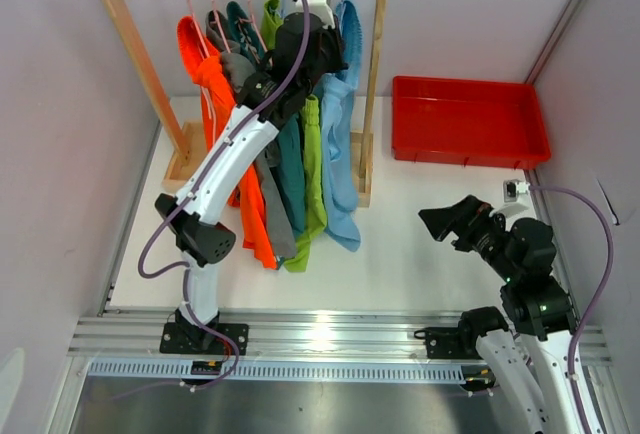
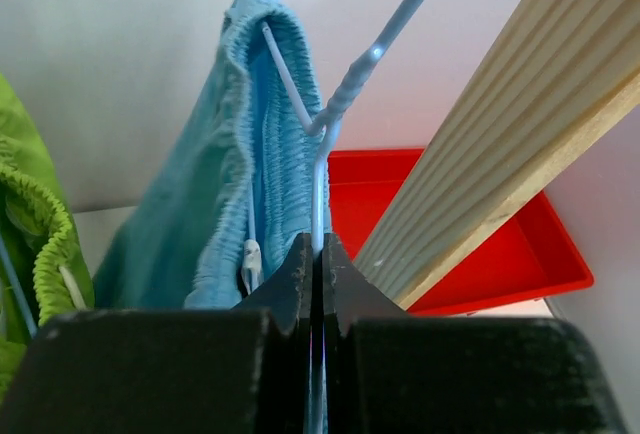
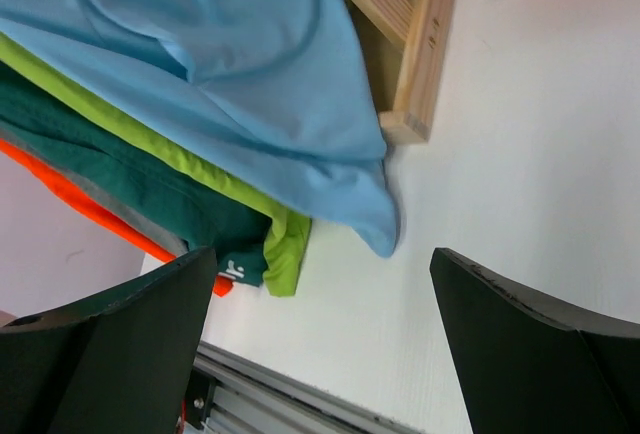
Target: Remove the shorts from the hanger
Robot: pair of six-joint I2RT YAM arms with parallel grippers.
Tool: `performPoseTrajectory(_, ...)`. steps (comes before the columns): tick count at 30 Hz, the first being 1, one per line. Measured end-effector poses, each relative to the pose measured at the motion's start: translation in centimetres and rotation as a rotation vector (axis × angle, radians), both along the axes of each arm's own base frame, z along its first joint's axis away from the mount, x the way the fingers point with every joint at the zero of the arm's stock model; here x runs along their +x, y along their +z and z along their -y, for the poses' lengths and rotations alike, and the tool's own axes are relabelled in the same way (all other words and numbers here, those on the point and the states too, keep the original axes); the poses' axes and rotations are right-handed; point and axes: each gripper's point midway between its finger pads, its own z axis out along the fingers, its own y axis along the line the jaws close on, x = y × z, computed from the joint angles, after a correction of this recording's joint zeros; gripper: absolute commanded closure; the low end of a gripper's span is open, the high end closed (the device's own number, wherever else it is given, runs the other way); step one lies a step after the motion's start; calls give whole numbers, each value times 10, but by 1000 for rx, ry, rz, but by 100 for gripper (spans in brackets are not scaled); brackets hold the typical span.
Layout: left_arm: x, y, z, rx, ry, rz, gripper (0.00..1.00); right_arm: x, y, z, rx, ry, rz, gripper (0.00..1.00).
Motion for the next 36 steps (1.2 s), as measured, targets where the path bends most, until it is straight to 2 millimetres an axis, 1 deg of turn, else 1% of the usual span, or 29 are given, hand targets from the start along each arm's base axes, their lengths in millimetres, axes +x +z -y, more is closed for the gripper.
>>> performPoseTrajectory(3,-2,1,-1,-3,-8,-5,100,-1,17,-3,7,26,79,3)
performPoseTrajectory(6,-11,2,-6,4,-18,-18,100,-1,44,-9,17,68,161,4)
performPoseTrajectory(9,-24,10,-13,-1,-23,-26,100,8,88,-23,30,134,237,6)
performPoseTrajectory(11,-35,21,-19,-20,-25,-20,100,17,124,-38,40,192,301,5)
performPoseTrajectory(12,-40,27,-22,-32,-26,-15,100,22,140,-49,36,226,323,5)
performPoseTrajectory(14,-52,41,-26,-58,-32,-4,100,24,167,-71,34,290,373,4)
performPoseTrajectory(17,-77,66,-28,-112,-58,27,100,21,205,-119,19,395,448,3)
performPoseTrajectory(18,-84,73,-28,-128,-67,36,100,20,212,-136,14,424,466,3)
performPoseTrajectory(20,-95,84,-28,-158,-82,46,100,14,213,-164,-3,463,479,3)
performPoseTrajectory(23,-105,92,-27,-189,-95,49,100,7,194,-201,-60,503,461,2)
performPoseTrajectory(25,-107,92,-25,-201,-100,43,100,6,180,-218,-101,511,448,2)
performPoseTrajectory(28,-107,86,-24,-200,-98,21,100,1,163,-240,-149,520,438,2)
performPoseTrajectory(31,-107,77,-21,-195,-99,-1,100,-2,155,-253,-183,509,443,2)
performPoseTrajectory(33,-107,70,-19,-190,-101,-20,100,-1,155,-255,-196,485,453,3)
performPoseTrajectory(35,-108,65,-17,-189,-102,-34,100,3,157,-255,-206,445,469,9)
performPoseTrajectory(36,-109,63,-17,-190,-104,-40,100,6,159,-254,-210,417,477,14)
